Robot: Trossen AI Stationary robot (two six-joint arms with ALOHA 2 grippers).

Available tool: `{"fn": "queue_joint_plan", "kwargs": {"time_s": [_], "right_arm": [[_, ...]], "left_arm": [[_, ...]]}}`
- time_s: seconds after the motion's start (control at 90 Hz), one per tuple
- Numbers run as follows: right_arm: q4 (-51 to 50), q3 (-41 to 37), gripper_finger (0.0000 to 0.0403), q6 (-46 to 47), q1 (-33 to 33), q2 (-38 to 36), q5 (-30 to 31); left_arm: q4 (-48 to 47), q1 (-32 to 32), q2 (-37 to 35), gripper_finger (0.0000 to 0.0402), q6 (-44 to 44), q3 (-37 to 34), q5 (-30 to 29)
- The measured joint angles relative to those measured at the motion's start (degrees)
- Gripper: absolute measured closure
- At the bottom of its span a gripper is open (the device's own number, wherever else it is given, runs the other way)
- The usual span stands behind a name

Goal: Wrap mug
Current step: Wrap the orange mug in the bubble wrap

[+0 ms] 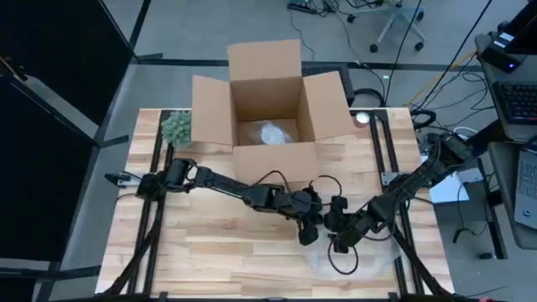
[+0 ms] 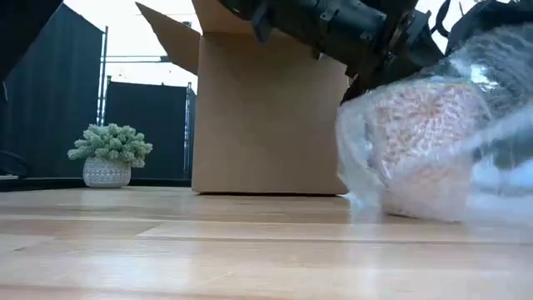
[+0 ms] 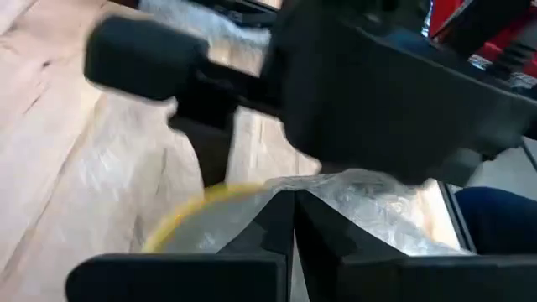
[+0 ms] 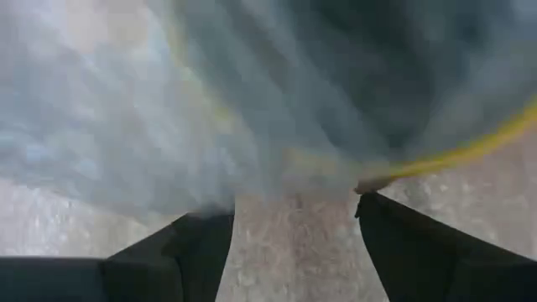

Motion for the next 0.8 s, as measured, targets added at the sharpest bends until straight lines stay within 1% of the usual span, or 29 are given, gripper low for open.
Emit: {"fn": "queue_joint_plan", "kwargs": {"time_s": [0.078,0.156,0.267,0.356,0.456,0.533,0.667,0.8], "right_arm": [[-1.5,0.0,0.0167,1.0,0.2,-0.1,0.1],[-4.2,0.3,0.0167,2.6,0.2,-1.3,-1.9],[-11.6,3.0,0.0167,4.5,0.4,-4.8,-4.2],[-17.4,5.7,0.0167,5.2,1.4,-8.0,-4.2],[-20.4,8.5,0.0167,5.5,3.0,-11.1,-3.6],[-20.4,9.7,0.0167,5.5,4.1,-12.4,-1.6],[-16.5,10.0,0.0167,3.4,6.0,-12.6,2.0],[-13.9,10.0,0.0167,3.0,6.6,-11.4,2.5]], "left_arm": [[-2.1,0.4,0.0,0.0402,0.0,0.0,-0.1],[-3.5,0.5,0.0,0.0402,0.0,-0.1,-0.1],[-3.7,0.3,-0.1,0.0402,0.5,-0.3,-0.1],[-3.9,0.0,-0.1,0.0402,1.5,0.0,-0.1],[-4.1,-0.4,0.0,0.0402,1.6,0.3,-0.1],[-4.2,-0.5,0.0,0.0402,1.8,0.3,-0.2],[-4.0,-0.5,0.0,0.0402,1.9,0.3,-0.2],[-3.9,-0.5,0.0,0.0402,1.8,0.3,-0.2]]}}
